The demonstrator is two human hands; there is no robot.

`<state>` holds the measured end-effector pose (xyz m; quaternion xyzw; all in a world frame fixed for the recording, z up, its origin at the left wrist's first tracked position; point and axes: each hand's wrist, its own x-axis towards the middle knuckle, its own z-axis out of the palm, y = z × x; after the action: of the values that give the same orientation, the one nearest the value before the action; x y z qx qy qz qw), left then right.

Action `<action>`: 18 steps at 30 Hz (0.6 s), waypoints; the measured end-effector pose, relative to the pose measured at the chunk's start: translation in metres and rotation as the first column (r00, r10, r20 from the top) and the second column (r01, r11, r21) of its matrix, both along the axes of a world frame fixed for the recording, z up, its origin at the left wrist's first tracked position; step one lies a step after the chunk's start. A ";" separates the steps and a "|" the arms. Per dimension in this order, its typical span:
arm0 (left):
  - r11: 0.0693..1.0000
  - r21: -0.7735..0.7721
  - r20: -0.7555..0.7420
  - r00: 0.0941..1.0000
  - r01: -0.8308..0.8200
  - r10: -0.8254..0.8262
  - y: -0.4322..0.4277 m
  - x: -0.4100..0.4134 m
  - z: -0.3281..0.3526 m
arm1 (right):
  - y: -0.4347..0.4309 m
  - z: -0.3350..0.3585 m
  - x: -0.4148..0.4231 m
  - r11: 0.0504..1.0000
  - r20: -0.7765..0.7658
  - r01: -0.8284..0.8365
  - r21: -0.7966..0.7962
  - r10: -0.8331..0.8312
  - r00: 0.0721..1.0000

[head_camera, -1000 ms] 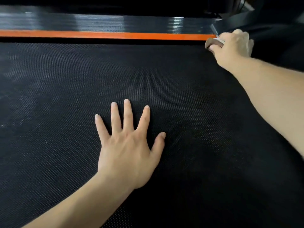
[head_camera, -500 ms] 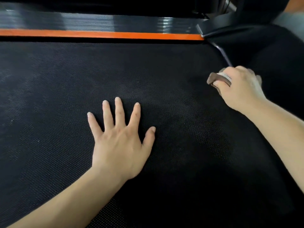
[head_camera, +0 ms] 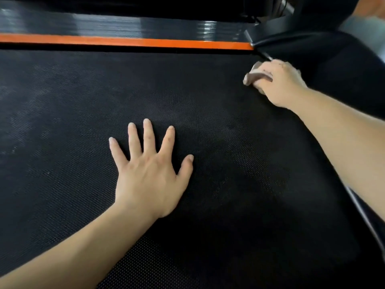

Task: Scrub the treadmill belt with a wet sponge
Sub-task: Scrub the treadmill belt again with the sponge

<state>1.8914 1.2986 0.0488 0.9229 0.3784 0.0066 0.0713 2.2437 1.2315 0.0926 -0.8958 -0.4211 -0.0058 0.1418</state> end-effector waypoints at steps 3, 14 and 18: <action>1.000 -0.002 -0.008 1.000 0.005 -0.005 0.000 -0.001 0.001 | -0.044 0.011 -0.032 0.999 -0.127 -0.033 0.006 0.033 0.991; 0.999 -0.004 0.017 0.999 0.035 -0.035 -0.001 -0.005 0.001 | -0.192 0.031 -0.182 0.991 -0.317 0.013 -0.130 -0.054 0.947; 0.999 -0.005 0.036 0.999 0.041 -0.041 0.000 -0.006 0.000 | -0.172 0.027 -0.166 0.995 -0.280 0.019 -0.101 -0.046 0.959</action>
<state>1.8855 1.2987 0.0485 0.9300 0.3580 0.0206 0.0807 2.0776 1.0599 0.1195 -0.9001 -0.3815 0.1403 0.1566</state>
